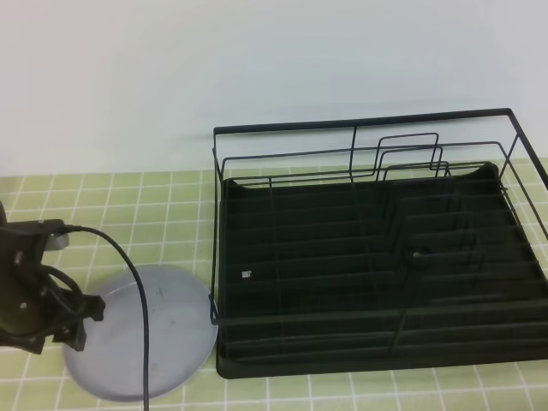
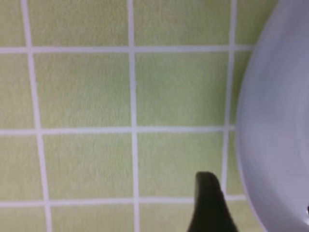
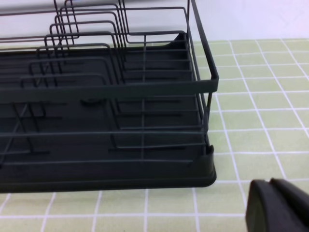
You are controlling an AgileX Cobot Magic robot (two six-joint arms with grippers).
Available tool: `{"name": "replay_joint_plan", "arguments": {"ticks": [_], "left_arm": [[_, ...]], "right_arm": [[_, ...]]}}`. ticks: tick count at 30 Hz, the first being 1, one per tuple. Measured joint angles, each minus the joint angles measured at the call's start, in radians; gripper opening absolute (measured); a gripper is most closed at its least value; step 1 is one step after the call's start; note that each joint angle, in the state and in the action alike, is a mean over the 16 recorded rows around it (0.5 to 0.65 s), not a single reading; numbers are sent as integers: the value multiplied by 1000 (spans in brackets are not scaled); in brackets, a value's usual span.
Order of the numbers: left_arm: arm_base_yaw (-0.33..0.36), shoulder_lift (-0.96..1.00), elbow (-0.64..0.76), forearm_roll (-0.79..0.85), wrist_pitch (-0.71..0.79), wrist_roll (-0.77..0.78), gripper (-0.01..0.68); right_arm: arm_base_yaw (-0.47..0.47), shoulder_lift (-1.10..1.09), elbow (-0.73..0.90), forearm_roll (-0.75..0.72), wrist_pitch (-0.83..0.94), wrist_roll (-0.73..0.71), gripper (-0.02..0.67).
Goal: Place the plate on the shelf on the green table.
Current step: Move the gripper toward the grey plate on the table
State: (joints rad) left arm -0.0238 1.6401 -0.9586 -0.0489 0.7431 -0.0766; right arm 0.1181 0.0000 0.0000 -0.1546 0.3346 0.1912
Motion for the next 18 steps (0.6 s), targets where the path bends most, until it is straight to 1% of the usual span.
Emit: {"name": "replay_joint_plan", "arguments": {"ticks": [18], "left_arm": [[0,105,0,-30,-99,-10,384]], "right_arm": [[0,0,0,0,0,0,-2]]}}
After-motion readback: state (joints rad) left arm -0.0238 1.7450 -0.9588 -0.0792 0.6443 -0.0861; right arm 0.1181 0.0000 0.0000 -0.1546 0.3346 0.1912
